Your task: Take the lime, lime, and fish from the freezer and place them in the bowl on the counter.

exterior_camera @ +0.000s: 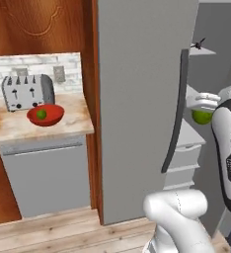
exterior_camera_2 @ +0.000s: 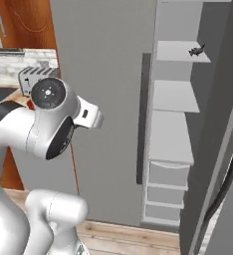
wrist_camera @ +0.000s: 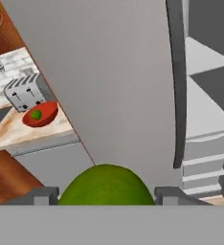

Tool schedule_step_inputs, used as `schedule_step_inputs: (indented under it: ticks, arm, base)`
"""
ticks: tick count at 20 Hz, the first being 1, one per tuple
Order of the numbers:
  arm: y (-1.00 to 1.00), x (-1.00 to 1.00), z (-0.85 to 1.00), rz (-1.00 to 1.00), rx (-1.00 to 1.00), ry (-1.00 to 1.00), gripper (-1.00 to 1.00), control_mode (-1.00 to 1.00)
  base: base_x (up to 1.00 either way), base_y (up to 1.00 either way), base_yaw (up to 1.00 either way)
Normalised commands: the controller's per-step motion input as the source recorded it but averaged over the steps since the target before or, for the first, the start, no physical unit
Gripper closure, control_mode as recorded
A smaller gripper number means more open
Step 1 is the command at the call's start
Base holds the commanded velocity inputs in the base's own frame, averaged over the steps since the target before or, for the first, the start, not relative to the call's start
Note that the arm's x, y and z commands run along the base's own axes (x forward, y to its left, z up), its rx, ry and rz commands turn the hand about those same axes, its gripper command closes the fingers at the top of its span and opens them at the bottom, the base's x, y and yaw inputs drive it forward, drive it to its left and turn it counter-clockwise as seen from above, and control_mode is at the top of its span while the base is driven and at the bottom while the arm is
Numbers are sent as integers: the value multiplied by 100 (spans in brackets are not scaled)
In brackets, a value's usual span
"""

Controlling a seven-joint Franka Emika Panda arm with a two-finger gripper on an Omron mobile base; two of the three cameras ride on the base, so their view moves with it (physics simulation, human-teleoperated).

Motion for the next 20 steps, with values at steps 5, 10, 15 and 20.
schedule_step_inputs:
  ticks: [5,10,15,20]
  arm:
    - [0,0,0,0,0,0,100,100]
    - [0,0,0,0,0,0,100,100]
    - [0,0,0,0,0,0,100,100]
    - [0,0,0,0,0,0,100,100]
  base:
    - [6,100,-5]
    - [74,100,-19]
    - [96,55,-30]
    - [100,31,-20]
